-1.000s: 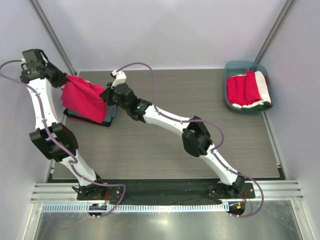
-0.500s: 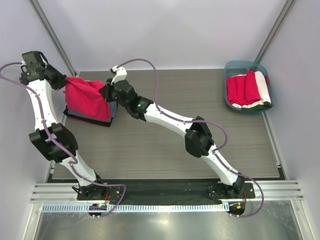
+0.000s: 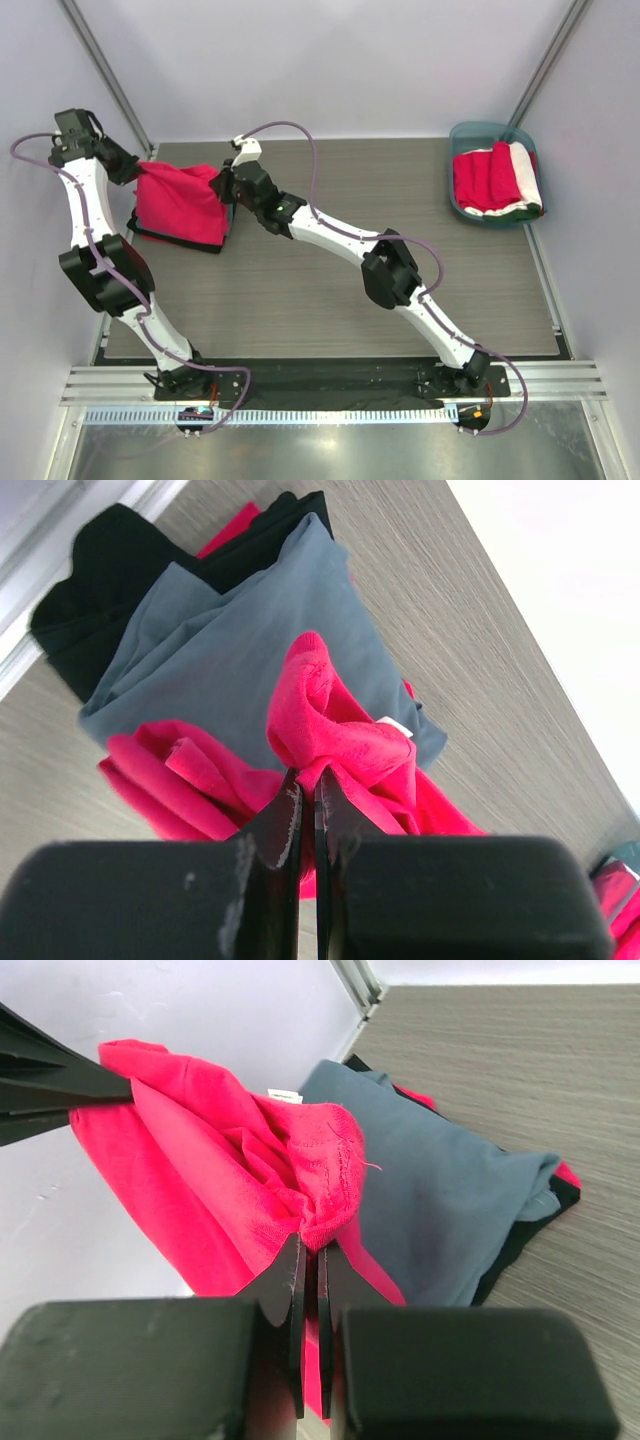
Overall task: Fold and stack the t-shirts
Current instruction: Neatly place the folded tshirt to the corner
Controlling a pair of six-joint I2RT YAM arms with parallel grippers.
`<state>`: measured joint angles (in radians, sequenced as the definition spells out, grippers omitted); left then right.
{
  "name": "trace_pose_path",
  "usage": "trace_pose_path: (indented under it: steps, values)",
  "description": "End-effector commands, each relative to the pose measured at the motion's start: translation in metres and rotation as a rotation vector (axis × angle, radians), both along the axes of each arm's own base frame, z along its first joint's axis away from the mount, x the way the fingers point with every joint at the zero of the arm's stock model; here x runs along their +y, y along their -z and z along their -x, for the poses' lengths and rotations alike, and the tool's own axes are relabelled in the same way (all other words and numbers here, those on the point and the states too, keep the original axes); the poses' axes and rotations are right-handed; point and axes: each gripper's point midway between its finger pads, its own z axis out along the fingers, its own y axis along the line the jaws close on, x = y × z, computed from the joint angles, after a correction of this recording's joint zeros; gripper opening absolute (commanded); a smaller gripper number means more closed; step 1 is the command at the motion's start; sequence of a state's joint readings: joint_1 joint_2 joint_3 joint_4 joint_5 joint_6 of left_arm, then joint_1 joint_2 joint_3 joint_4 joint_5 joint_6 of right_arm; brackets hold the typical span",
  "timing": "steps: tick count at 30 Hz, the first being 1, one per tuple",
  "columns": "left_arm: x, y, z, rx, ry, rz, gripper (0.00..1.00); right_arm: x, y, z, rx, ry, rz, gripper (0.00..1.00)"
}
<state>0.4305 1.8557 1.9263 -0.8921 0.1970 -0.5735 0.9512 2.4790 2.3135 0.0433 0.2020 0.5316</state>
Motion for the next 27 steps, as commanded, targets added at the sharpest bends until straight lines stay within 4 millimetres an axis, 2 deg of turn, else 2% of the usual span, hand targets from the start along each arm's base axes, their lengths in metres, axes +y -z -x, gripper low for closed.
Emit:
trace_pose_path:
  steps: [1, 3, 6, 11, 12, 13, 15, 16, 18, 19, 20, 21, 22, 23, 24, 25, 26, 27]
  values:
    - [0.008, -0.008, -0.024, -0.077, 0.013, 0.007, 0.0, -0.003, -0.029, -0.012, -0.03, 0.03, -0.089, 0.02]
    - [0.008, 0.006, -0.033, -0.05, 0.019, 0.041, 0.0, -0.006, -0.022, -0.022, -0.026, 0.042, -0.101, 0.02]
    - [0.008, 0.016, -0.041, -0.043, 0.019, 0.061, 0.0, -0.009, -0.014, -0.033, -0.036, 0.057, -0.126, 0.02]
    - [0.017, 0.021, -0.06, -0.093, -0.019, 0.059, 0.0, -0.016, -0.003, -0.052, -0.051, 0.109, -0.156, 0.04]
    - [0.012, 0.026, -0.064, -0.09, -0.008, 0.09, 0.0, -0.018, -0.005, -0.056, -0.055, 0.118, -0.18, 0.05]
    - [0.012, 0.04, -0.07, -0.072, -0.007, 0.117, 0.0, -0.021, 0.001, -0.063, -0.052, 0.123, -0.183, 0.05]
    - [0.006, 0.049, -0.08, -0.086, -0.004, 0.173, 0.0, -0.025, -0.001, -0.07, -0.06, 0.129, -0.214, 0.05]
    - [0.01, 0.06, -0.09, -0.099, -0.006, 0.181, 0.0, -0.028, 0.007, -0.076, -0.057, 0.139, -0.21, 0.05]
    - [0.015, 0.063, -0.101, -0.109, -0.018, 0.186, 0.0, -0.03, 0.007, -0.083, -0.064, 0.147, -0.229, 0.06]
    - [0.018, 0.068, -0.11, -0.114, -0.021, 0.192, 0.0, -0.03, 0.017, -0.088, -0.049, 0.15, -0.233, 0.09]
    - [0.019, 0.069, -0.114, -0.118, -0.027, 0.194, 0.0, -0.031, 0.016, -0.091, -0.054, 0.156, -0.256, 0.15]
    - [0.022, 0.071, -0.118, -0.121, -0.034, 0.2, 0.04, -0.033, 0.021, -0.095, -0.045, 0.165, -0.264, 0.22]
    - [0.023, 0.075, -0.127, -0.129, -0.033, 0.211, 0.25, -0.036, 0.032, -0.1, -0.029, 0.188, -0.268, 0.45]
    - [0.025, 0.076, -0.128, -0.128, -0.041, 0.216, 0.45, -0.037, 0.035, -0.103, -0.025, 0.197, -0.275, 0.54]
    - [0.026, 0.079, -0.131, -0.126, -0.045, 0.217, 0.59, -0.039, 0.038, -0.105, -0.022, 0.207, -0.272, 0.62]
    - [0.027, 0.078, -0.133, -0.13, -0.046, 0.212, 0.8, -0.041, 0.041, -0.108, -0.018, 0.215, -0.274, 0.74]
    - [0.028, 0.08, -0.134, -0.129, -0.047, 0.211, 0.87, -0.044, 0.042, -0.112, -0.016, 0.218, -0.268, 0.76]
    - [0.029, 0.078, -0.135, -0.136, -0.045, 0.205, 0.89, -0.045, 0.042, -0.112, -0.017, 0.215, -0.265, 0.77]
